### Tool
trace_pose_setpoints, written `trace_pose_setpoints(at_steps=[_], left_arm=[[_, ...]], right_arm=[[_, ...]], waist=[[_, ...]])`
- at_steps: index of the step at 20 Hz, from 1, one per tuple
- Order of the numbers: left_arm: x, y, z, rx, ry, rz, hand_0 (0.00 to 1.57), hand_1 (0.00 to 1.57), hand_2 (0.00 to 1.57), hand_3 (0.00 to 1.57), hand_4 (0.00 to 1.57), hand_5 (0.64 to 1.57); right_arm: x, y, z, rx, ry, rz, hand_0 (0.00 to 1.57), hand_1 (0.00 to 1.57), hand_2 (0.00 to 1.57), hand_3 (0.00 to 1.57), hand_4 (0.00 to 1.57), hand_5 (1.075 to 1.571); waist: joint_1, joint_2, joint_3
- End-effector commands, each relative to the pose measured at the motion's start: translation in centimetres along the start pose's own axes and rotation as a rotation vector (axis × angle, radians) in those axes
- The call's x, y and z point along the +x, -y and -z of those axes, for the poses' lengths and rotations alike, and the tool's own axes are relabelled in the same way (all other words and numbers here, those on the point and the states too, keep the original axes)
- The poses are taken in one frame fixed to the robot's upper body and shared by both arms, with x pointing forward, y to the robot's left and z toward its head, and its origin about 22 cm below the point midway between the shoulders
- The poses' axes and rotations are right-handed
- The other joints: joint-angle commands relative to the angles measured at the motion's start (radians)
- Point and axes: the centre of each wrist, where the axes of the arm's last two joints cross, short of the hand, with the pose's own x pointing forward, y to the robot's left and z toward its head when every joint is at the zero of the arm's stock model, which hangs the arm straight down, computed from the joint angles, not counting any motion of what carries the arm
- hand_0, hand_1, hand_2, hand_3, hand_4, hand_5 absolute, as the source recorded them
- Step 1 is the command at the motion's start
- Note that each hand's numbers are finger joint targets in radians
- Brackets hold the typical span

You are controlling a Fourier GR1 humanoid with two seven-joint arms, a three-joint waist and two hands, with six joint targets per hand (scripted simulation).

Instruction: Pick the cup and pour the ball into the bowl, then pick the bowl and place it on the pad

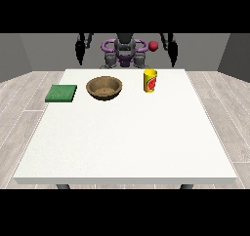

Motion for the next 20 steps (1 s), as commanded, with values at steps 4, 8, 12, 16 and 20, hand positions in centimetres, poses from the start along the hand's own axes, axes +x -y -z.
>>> trace_pose_setpoints(at_steps=[4, 8, 12, 16, 20], left_arm=[[2.6, -1.0, 0.2, -0.009, 0.028, 0.027, 0.0, 0.0, 0.0, 0.0, 0.0, 1.557], [5.4, 0.2, 0.5, -0.029, 0.034, -0.172, 0.0, 0.0, 0.0, 0.0, 0.0, 1.558], [6.0, -3.8, 0.0, 0.002, 0.143, -0.164, 0.0, 0.0, 0.0, 0.0, 0.0, 1.552], [7.7, -5.3, 1.0, 0.017, 0.186, -0.171, 0.0, 0.0, 0.0, 0.0, 0.0, 1.547], [4.8, -4.9, 1.3, 0.005, 0.241, -0.173, 0.0, 0.0, 0.0, 0.0, 0.0, 1.539]], right_arm=[[2.6, 1.0, 0.1, -0.003, 0.022, -0.044, 0.0, 0.0, 0.0, 0.0, 0.0, 1.569], [2.9, 7.5, -1.5, 0.019, -0.042, -0.008, 0.0, 0.0, 0.0, 0.0, 0.0, 1.569], [4.2, 10.3, -1.6, -0.018, 0.071, 0.002, 0.0, 0.0, 0.0, 0.0, 0.0, 1.57], [4.6, 9.8, -1.3, -0.01, 0.104, 0.013, 0.0, 0.0, 0.0, 0.0, 0.0, 1.569], [3.4, 7.7, -0.5, 0.006, 0.15, 0.024, 0.0, 0.0, 0.0, 0.0, 0.0, 1.569]], waist=[[0.0, -0.236, 0.0068], [-0.013, -0.277, 0.0101], [0.006, -0.158, 0.0089], [-0.007, -0.096, 0.0088], [-0.008, -0.028, 0.0087]])
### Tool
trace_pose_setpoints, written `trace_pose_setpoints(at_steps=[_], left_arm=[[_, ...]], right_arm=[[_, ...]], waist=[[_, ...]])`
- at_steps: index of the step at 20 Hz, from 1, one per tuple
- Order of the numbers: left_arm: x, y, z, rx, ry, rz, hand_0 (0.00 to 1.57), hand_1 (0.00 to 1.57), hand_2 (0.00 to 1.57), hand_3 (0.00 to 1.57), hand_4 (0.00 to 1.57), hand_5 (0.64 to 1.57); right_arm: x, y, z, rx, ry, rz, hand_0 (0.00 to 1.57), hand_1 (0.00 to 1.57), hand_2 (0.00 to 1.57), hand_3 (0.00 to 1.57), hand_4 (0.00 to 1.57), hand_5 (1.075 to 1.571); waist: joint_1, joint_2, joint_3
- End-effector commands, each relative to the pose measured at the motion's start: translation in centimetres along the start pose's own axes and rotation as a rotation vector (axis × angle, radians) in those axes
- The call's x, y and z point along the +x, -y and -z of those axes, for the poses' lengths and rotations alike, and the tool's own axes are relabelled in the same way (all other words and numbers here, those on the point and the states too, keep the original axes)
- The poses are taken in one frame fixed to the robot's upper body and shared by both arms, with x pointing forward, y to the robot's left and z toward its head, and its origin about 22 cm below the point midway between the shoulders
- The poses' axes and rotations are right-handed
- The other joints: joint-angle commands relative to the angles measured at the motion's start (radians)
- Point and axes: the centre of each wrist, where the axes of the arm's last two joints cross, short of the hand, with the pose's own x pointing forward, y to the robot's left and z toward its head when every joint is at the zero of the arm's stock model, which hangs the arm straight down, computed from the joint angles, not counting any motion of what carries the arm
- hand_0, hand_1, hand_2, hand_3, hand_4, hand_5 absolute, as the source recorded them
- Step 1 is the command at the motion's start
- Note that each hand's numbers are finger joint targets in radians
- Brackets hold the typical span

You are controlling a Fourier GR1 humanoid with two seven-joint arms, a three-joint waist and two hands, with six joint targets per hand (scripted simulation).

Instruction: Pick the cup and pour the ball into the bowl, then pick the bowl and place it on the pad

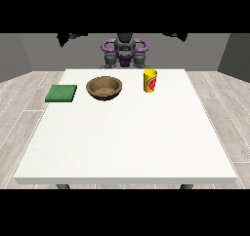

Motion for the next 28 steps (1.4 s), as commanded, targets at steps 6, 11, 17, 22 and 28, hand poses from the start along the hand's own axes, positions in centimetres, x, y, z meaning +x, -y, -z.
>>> trace_pose_setpoints(at_steps=[6, 11, 17, 22, 28], left_arm=[[-5.8, 0.8, -0.6, 0.009, 0.088, 0.003, 0.0, 0.0, 0.0, 0.0, 0.0, 1.524], [-9.3, 2.1, 0.4, 0.07, 0.151, 0.033, 0.0, 0.0, 0.0, 0.0, 0.0, 1.518], [-13.0, 3.4, 0.2, 0.077, 0.211, 0.038, 0.0, 0.0, 0.0, 0.0, 0.0, 1.528], [-14.9, 2.8, 1.4, 0.086, 0.18, 0.066, 0.0, 0.0, 0.0, 0.0, 0.0, 1.517], [-17.7, 4.8, 1.6, 0.098, 0.183, 0.086, 0.0, 0.0, 0.0, 0.0, 0.0, 1.52]], right_arm=[[-1.6, -1.6, 0.7, 0.031, 0.065, 0.002, 0.0, 0.0, 0.0, 0.0, 0.0, 1.57], [-0.4, -0.9, 2.0, 0.083, 0.134, -0.01, 0.0, 0.0, 0.0, 0.0, 0.0, 1.571], [-1.1, 0.5, 2.7, 0.062, 0.21, -0.008, 0.0, 0.0, 0.0, 0.0, 0.0, 1.57], [-2.5, 1.7, 2.3, 0.07, 0.186, 0.017, 0.0, 0.0, 0.0, 0.0, 0.0, 1.57], [-0.5, 0.7, 3.7, 0.099, 0.191, 0.0, 0.0, 0.0, 0.0, 0.0, 0.0, 1.571]], waist=[[-0.021, 0.12, -0.0001], [-0.075, 0.196, -0.0003], [-0.081, 0.277, -0.0003], [-0.087, 0.262, -0.0001], [-0.115, 0.28, -0.0006]])
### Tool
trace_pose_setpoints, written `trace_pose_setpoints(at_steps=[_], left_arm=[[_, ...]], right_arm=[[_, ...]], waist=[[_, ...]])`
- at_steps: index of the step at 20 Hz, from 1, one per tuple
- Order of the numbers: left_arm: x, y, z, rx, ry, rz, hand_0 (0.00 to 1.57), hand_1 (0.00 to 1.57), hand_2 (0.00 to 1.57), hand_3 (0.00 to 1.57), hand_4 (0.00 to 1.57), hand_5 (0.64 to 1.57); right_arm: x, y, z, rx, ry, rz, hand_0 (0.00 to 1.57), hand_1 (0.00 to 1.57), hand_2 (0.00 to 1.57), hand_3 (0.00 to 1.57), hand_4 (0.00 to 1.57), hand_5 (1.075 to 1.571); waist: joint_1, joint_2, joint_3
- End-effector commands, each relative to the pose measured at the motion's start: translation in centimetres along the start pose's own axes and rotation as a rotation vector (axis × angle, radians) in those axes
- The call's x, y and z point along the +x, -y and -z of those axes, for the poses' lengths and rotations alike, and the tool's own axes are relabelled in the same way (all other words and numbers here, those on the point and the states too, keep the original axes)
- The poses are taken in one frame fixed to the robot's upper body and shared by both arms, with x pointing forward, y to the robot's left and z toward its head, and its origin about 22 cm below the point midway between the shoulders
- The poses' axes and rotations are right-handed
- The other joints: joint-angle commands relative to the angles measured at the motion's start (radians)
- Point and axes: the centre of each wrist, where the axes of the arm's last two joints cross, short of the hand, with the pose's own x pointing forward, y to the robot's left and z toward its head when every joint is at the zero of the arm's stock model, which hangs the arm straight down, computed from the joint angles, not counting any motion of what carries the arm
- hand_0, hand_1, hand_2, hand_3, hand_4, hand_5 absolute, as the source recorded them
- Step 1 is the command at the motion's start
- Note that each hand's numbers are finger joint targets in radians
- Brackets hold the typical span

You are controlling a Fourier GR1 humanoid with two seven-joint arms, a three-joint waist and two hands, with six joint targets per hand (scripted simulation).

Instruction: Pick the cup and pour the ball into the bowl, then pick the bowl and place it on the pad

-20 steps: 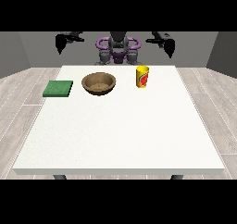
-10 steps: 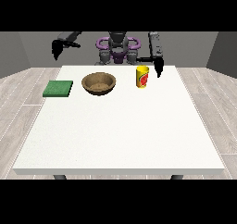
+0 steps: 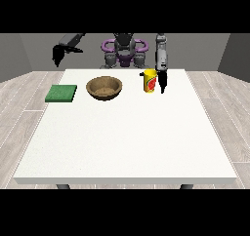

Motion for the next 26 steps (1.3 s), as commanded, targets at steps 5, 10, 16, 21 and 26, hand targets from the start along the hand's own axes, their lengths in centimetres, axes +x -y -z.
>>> trace_pose_setpoints(at_steps=[5, 10, 16, 21, 26], left_arm=[[-2.2, -0.5, -0.1, 0.012, 0.023, -0.002, 0.0, 0.0, 0.0, 0.0, 0.0, 1.524], [-1.8, 0.1, 0.1, -0.014, 0.06, 0.22, 1.02, 1.02, 1.1, 0.89, 1.47, 0.776], [-3.0, 2.0, -2.9, 0.041, 0.113, 0.352, 1.32, 1.32, 1.57, 1.57, 1.48, 1.25], [-1.9, 3.0, -1.7, -0.074, -0.016, 0.392, 1.31, 1.31, 1.57, 1.57, 1.49, 1.277], [2.4, -5.4, 5.4, -0.109, -0.027, 0.773, 1.44, 1.44, 1.57, 1.57, 1.57, 1.321]], right_arm=[[-0.2, 0.7, 0.4, 0.022, 0.027, -0.006, 0.0, 0.0, 0.0, 0.0, 0.0, 1.571], [-0.7, 0.8, 0.1, 0.037, 0.02, -0.015, 0.0, 0.0, 0.0, 0.0, 0.0, 1.57], [2.4, 2.8, 2.0, 0.034, 0.093, -0.027, 0.0, 0.0, 0.0, 0.0, 0.0, 1.57], [-0.1, 5.0, 0.0, -0.038, -0.102, -0.012, 0.0, 0.0, 0.0, 0.0, 0.0, 1.569], [-2.1, 4.0, -1.1, -0.071, -0.212, -0.024, 0.0, 0.0, 0.0, 0.0, 0.0, 1.569]], waist=[[-0.011, 0.04, -0.0003], [-0.047, 0.042, 0.0006], [-0.08, 0.108, -0.001], [-0.004, -0.099, 0.001], [0.046, -0.226, 0.0049]])
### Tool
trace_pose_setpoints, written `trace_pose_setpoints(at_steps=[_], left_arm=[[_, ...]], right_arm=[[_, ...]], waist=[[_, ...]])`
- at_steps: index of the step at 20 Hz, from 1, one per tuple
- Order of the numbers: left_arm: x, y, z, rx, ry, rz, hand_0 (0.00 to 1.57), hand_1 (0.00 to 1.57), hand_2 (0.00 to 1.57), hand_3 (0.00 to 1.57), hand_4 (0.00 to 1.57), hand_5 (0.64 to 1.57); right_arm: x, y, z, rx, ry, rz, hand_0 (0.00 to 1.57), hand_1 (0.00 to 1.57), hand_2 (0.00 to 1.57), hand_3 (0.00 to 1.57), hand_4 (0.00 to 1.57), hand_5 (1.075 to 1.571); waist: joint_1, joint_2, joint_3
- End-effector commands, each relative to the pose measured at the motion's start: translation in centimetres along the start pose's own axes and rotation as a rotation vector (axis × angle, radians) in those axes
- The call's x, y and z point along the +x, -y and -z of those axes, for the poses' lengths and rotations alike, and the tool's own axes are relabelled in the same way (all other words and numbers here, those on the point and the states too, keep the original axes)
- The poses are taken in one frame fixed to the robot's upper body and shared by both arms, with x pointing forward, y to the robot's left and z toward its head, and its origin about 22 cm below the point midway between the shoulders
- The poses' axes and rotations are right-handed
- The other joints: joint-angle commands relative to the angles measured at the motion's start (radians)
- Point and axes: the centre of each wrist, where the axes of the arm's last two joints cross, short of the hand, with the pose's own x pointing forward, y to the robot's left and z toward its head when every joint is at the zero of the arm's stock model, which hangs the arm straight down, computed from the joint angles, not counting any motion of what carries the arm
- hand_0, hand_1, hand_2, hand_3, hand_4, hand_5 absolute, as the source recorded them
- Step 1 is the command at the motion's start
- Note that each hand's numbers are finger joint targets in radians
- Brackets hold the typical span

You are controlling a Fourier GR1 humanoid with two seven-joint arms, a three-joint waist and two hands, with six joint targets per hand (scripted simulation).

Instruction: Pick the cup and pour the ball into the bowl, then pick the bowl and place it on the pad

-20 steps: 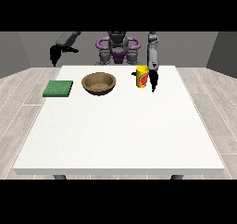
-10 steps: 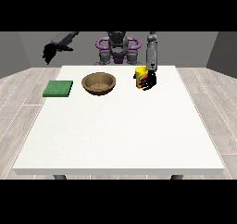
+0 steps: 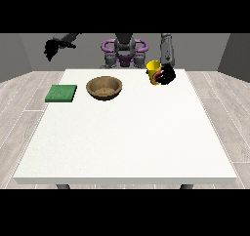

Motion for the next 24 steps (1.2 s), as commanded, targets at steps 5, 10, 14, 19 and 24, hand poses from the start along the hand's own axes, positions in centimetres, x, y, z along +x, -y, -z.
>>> trace_pose_setpoints(at_steps=[5, 10, 14, 19, 24], left_arm=[[3.7, -5.0, 8.3, -0.06, -0.064, 0.339, 1.46, 1.46, 1.57, 1.57, 1.57, 1.294], [6.2, -2.7, 9.7, -0.051, -0.046, 0.374, 1.47, 1.47, 1.57, 1.57, 1.57, 1.278], [8.6, -0.7, 10.9, -0.07, -0.035, 0.481, 1.49, 1.49, 1.57, 1.57, 1.57, 1.273], [11.9, 1.4, 13.0, -0.024, 0.035, 0.668, 1.5, 1.5, 1.57, 1.57, 1.52, 1.241], [14.9, 3.8, 14.0, -0.074, 0.124, 0.928, 1.55, 1.55, 1.57, 1.57, 1.57, 1.244]], right_arm=[[-2.5, 1.2, -1.7, -0.028, -0.105, 0.033, 0.0, 0.0, 0.0, 0.0, 0.0, 1.568], [-1.8, 2.4, -1.0, -0.027, -0.054, 0.042, 0.0, 0.0, 0.0, 0.0, 0.0, 1.568], [-3.0, 3.0, -2.4, -0.007, -0.087, 0.038, 0.0, 0.0, 0.0, 0.0, 0.0, 1.569], [-2.8, 1.2, -0.4, 0.03, -0.032, 0.042, 0.0, 0.0, 0.0, 0.0, 0.0, 1.57], [-2.9, 1.6, 0.0, 0.006, -0.067, 0.053, 0.0, 0.0, 0.0, 0.0, 0.0, 1.571]], waist=[[0.022, -0.095, -0.0046], [0.012, -0.06, -0.0061], [-0.006, -0.083, -0.0053], [-0.037, -0.045, -0.0052], [-0.036, -0.111, -0.0044]])
